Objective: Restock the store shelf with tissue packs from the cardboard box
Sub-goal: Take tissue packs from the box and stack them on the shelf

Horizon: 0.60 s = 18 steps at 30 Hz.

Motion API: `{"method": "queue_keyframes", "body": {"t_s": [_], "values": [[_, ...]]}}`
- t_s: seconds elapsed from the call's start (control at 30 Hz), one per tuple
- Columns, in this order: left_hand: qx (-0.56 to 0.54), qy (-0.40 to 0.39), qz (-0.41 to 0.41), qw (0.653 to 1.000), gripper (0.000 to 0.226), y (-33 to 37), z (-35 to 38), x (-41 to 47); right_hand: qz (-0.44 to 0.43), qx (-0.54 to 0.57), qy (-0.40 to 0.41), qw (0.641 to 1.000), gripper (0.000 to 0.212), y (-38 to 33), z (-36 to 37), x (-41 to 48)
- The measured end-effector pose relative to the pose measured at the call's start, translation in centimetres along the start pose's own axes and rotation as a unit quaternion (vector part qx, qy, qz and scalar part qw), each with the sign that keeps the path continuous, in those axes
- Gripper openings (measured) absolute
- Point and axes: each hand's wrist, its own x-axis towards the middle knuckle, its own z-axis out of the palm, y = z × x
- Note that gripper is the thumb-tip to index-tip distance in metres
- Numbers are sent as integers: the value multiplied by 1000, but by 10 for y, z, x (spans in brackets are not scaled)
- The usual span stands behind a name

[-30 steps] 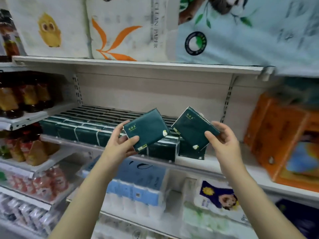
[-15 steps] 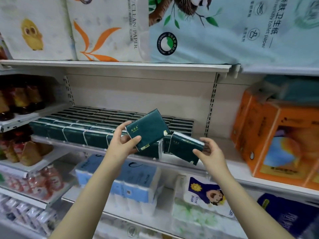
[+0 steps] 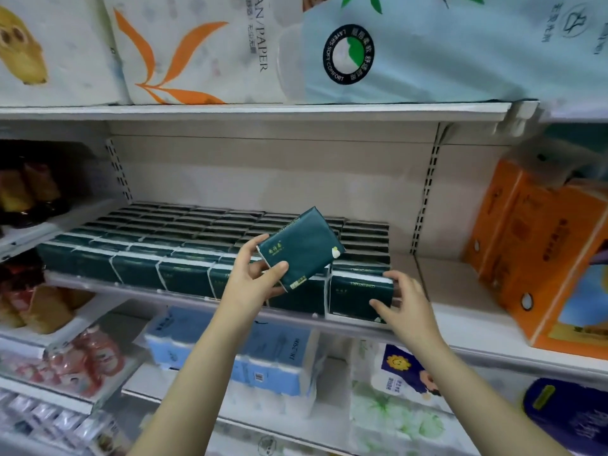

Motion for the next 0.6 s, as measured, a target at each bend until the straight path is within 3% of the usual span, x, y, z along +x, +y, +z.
{"method": "queue_keyframes", "body": {"t_s": [0.13,0.33,0.4,0.5,0.6], "values": [[1,-33,-4,999,46,-4,0,18,7,-9,5,1000,70,3,11,-2],[33,-102,15,994,48,-4,1,34,9,-6,4,1000,80,4,12,-3],[42,-137,24,989,48,-4,3,37,-3,0,26,1000,72,3,3,-5],[83,-184,52,978,49,-6,10,40,-46,38,82,995,42,-11,-19,-7],[144,-208,75,964,52,-8,24,39,-88,50,49,994,32,-28,-40,-5]]}}
